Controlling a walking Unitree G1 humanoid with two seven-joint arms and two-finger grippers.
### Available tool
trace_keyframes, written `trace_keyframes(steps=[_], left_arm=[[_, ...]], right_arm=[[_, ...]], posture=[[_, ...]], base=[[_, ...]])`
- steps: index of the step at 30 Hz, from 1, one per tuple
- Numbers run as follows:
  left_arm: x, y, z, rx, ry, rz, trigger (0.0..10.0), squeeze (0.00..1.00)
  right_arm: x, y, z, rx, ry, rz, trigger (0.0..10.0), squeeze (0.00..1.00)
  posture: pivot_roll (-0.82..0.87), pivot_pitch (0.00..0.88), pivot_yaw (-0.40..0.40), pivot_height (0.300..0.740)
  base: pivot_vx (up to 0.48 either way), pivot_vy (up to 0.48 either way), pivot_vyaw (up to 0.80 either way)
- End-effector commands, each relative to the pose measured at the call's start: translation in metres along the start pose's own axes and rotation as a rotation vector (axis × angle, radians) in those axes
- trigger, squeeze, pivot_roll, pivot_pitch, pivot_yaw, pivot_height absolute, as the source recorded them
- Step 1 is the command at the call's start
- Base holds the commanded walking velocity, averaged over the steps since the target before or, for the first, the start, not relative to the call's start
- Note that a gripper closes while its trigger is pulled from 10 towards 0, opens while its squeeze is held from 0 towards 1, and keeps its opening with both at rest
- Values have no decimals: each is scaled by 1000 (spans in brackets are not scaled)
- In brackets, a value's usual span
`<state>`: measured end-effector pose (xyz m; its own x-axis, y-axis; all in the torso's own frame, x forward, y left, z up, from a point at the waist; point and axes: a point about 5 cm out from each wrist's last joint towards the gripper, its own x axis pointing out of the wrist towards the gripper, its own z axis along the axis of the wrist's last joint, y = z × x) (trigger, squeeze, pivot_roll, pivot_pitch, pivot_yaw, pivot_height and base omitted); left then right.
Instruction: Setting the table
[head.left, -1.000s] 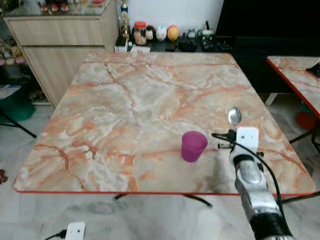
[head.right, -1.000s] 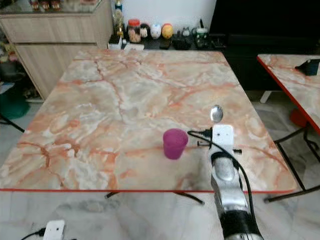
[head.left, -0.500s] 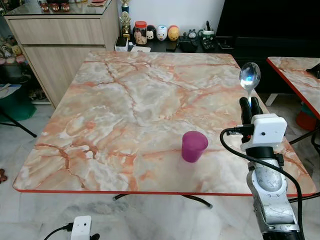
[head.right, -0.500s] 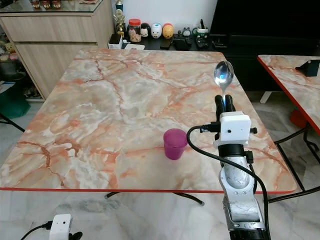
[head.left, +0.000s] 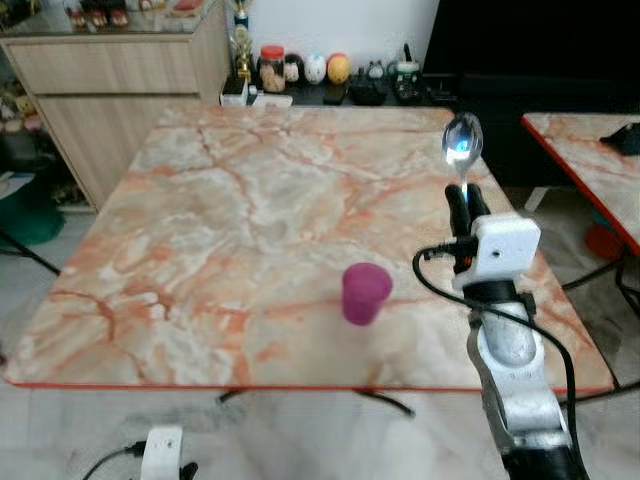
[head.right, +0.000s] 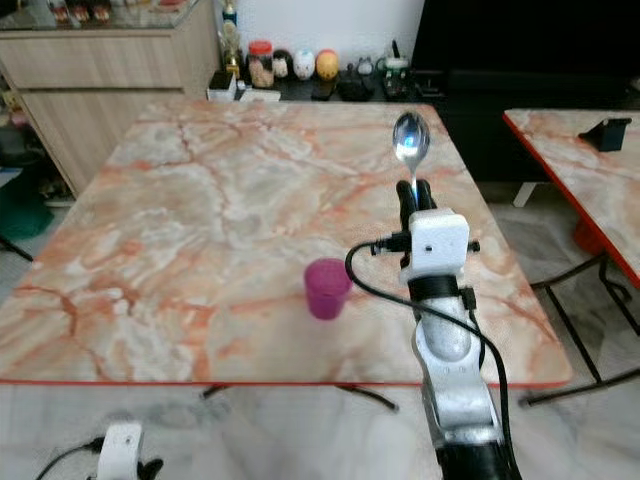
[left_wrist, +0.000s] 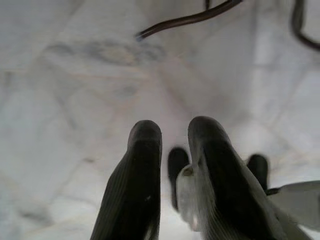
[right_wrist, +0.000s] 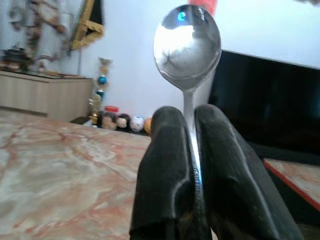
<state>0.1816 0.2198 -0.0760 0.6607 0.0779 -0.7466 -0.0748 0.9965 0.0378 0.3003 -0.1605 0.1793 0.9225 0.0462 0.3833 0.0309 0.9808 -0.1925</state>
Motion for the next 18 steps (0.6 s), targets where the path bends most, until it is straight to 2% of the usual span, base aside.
trace_keyframes(steps=[1,7,18], left_arm=[[-1,2,-2,13,10,3,10000,0],[0,1,-1,19,0,-1,10000,0],[0,-1,1,27,-10,-15,10000,0]], right_arm=[[3,6,4,20,-11,15,10000,0],[3,2,2,17,6,-8,10000,0],[5,8,2,29,12,1,10000,0]], posture=[[37,0,-31,740],[30,0,-29,740],[29,0,-26,740]], base=[[0,-368,0],[0,-368,0],[0,-365,0]])
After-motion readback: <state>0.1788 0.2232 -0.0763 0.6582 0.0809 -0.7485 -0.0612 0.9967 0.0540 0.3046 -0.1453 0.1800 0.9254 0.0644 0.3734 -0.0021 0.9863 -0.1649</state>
